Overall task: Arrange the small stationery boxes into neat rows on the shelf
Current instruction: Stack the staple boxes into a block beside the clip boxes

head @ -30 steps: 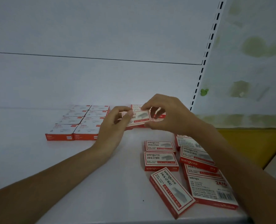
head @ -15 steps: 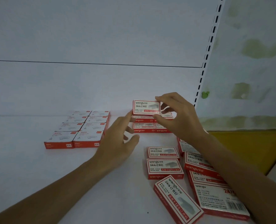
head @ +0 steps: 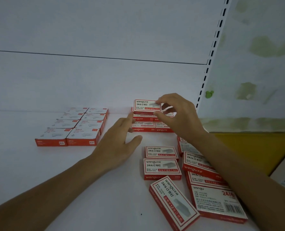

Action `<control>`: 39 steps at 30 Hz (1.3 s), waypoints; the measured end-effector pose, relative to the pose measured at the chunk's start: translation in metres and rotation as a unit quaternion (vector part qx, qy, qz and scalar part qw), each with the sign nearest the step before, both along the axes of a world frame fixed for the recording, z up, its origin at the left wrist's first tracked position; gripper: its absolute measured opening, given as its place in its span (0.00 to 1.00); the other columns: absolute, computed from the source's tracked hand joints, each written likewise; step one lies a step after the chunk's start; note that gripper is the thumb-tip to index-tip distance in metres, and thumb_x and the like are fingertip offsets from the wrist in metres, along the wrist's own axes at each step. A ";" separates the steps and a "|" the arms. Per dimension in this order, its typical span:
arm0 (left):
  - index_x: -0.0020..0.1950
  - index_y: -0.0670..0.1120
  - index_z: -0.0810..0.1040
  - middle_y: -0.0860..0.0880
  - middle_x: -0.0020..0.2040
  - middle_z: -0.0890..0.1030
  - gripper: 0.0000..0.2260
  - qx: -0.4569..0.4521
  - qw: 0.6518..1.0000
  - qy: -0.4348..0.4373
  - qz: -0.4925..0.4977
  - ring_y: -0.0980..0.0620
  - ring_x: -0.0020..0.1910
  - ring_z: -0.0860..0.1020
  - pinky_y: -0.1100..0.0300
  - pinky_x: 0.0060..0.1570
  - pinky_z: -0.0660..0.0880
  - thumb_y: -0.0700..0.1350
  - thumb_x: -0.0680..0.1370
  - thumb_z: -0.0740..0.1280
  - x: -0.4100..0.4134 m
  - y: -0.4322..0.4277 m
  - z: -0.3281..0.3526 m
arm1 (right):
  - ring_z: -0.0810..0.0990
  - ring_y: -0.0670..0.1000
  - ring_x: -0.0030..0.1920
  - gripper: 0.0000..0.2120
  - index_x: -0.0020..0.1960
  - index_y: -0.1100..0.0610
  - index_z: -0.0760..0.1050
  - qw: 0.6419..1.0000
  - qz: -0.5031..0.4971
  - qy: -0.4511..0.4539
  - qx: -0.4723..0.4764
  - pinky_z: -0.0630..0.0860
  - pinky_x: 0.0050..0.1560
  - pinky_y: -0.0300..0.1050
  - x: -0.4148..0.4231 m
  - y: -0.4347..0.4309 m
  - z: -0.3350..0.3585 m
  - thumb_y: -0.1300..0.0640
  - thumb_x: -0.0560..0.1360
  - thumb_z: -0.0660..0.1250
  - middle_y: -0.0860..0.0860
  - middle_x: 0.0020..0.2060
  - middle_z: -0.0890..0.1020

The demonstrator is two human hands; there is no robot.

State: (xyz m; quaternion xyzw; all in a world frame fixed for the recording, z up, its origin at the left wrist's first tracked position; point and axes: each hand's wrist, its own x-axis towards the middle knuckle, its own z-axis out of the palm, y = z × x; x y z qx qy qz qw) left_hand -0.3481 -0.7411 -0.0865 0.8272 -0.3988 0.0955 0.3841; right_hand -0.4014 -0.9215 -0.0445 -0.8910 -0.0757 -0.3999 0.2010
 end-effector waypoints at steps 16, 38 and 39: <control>0.69 0.54 0.64 0.53 0.62 0.73 0.21 0.030 0.998 0.048 0.000 0.60 0.52 0.67 0.64 0.50 0.63 0.50 0.76 0.63 0.005 -0.001 0.000 | 0.78 0.45 0.43 0.10 0.52 0.54 0.80 0.985 -0.033 0.165 0.040 0.74 0.51 0.36 0.011 0.000 -0.009 0.57 0.71 0.71 0.52 0.53 0.79; 0.74 0.51 0.54 0.52 0.70 0.63 0.30 0.121 0.992 -0.007 0.026 0.54 0.68 0.60 0.60 0.61 0.62 0.53 0.75 0.63 0.004 0.000 -0.003 | 0.74 0.47 0.50 0.12 0.57 0.49 0.77 0.963 -0.085 0.257 -0.002 0.72 0.55 0.45 0.018 -0.003 -0.013 0.54 0.74 0.67 0.50 0.48 0.76; 0.73 0.51 0.55 0.52 0.70 0.63 0.30 0.111 0.993 -0.023 0.030 0.54 0.67 0.60 0.61 0.61 0.62 0.53 0.75 0.63 0.002 0.000 -0.003 | 0.74 0.48 0.50 0.12 0.57 0.49 0.77 0.963 -0.084 0.257 0.000 0.72 0.55 0.45 0.018 -0.003 -0.013 0.54 0.74 0.67 0.50 0.49 0.76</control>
